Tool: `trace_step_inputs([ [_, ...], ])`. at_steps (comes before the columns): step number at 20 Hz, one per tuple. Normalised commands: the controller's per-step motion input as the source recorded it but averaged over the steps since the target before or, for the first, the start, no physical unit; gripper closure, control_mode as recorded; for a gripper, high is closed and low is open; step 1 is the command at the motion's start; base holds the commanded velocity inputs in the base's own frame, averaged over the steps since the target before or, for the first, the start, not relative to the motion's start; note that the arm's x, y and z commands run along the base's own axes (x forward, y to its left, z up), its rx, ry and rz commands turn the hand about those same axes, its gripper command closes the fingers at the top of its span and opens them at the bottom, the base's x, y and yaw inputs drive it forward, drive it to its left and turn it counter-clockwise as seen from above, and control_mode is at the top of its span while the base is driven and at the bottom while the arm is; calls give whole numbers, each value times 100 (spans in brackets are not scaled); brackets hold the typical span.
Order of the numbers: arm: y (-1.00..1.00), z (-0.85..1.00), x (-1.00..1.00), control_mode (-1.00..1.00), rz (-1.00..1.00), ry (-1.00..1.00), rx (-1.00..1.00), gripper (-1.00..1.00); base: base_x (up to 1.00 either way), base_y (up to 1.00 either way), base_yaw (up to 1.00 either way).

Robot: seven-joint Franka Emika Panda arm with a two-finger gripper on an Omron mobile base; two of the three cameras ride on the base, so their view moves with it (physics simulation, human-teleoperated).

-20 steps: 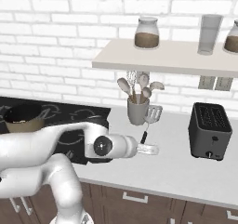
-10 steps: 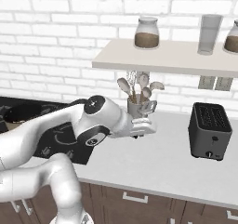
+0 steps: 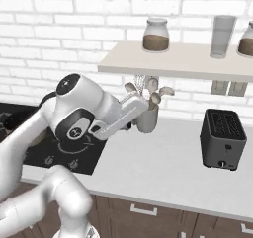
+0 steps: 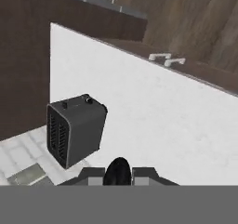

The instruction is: Put the garlic and sweet potato in the pot. Retrieve the spatula and lightly stir the vegetables in the pot.

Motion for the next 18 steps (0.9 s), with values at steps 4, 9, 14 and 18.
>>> trace_step_inputs([
  [4,52,26,-18,-100,52,4,-63,100,0,0,0],
  [9,15,74,4,-100,55,3,-54,100,0,0,0],
  [14,15,83,8,-100,53,6,-54,100,0,0,0],
  [18,39,34,15,-100,47,5,-63,100,0,0,0],
])
